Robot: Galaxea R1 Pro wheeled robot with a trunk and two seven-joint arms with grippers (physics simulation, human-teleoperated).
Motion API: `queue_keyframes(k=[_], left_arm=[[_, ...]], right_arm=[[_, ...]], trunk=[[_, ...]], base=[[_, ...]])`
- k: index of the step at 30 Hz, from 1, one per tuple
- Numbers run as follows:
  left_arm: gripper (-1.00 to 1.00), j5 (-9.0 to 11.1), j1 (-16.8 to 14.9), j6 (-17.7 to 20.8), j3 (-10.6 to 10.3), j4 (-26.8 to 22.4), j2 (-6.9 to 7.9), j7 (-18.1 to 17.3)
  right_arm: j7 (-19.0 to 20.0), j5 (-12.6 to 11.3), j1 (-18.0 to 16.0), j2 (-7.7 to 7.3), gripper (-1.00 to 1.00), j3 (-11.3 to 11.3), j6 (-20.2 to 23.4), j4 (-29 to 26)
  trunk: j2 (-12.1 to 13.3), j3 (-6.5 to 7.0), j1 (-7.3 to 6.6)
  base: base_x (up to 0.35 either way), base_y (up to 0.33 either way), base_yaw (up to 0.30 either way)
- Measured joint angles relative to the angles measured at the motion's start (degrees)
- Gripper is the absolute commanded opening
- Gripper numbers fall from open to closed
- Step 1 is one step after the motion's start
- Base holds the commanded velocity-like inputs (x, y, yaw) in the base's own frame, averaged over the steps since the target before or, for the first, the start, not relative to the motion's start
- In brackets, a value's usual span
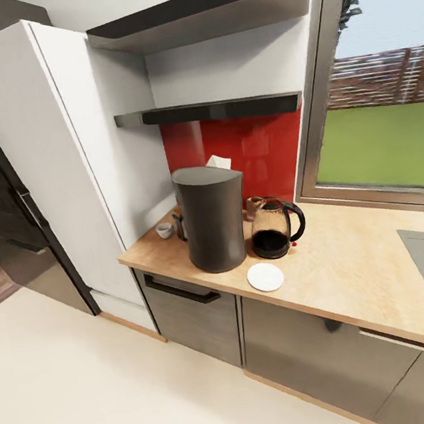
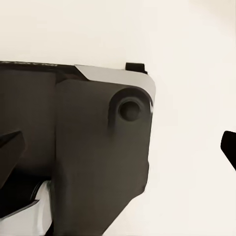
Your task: Set up a coffee station on the kitchen countertop: keep the coffee maker on the countertop, move the bottle of coffee from the kitchen shelf to the counter next to the coffee maker, place a paper coffee filter on top of the coffee maker, put the saucer next to the coffee maker with the coffee cup on the saucer, and place the electric kettle next to the coffee maker.
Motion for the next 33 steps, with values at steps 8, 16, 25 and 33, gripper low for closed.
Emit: queue_keyframes(k=[8, 16, 25, 33], left_arm=[[1.00, 0.00, 0.01, 0.01, -0.07, -0.01, -0.02, 0.00], [1.00, 0.00, 0.00, -0.04, -0.08, -0.03, -0.06, 0.00], [1.00, -0.01, -0.02, 0.00, -0.15, 0.00, -0.12, 0.01], [1.00, -0.01, -0.02, 0.01, -0.17, 0.01, -0.11, 0.01]], right_arm=[[0.00, -0.03, 0.00, -0.01, 1.00, -0.02, 0.01, 0.01], [0.00, -0.12, 0.02, -0.23, 1.00, -0.09, 0.07, 0.00], [0.07, -0.23, 0.02, -0.27, 1.00, -0.10, 0.09, -0.02], [0.08, -0.26, 0.02, -0.25, 1.00, -0.10, 0.06, -0.02]], trunk=[[-0.01, -0.44, -0.01], [-0.01, -0.53, -0.02], [-0.01, -0.53, -0.02], [-0.01, -0.53, -0.01]], base=[[0.100, 0.319, 0.185], [0.181, 0.308, 0.022], [0.202, 0.291, -0.152], [0.139, 0.308, -0.274]])
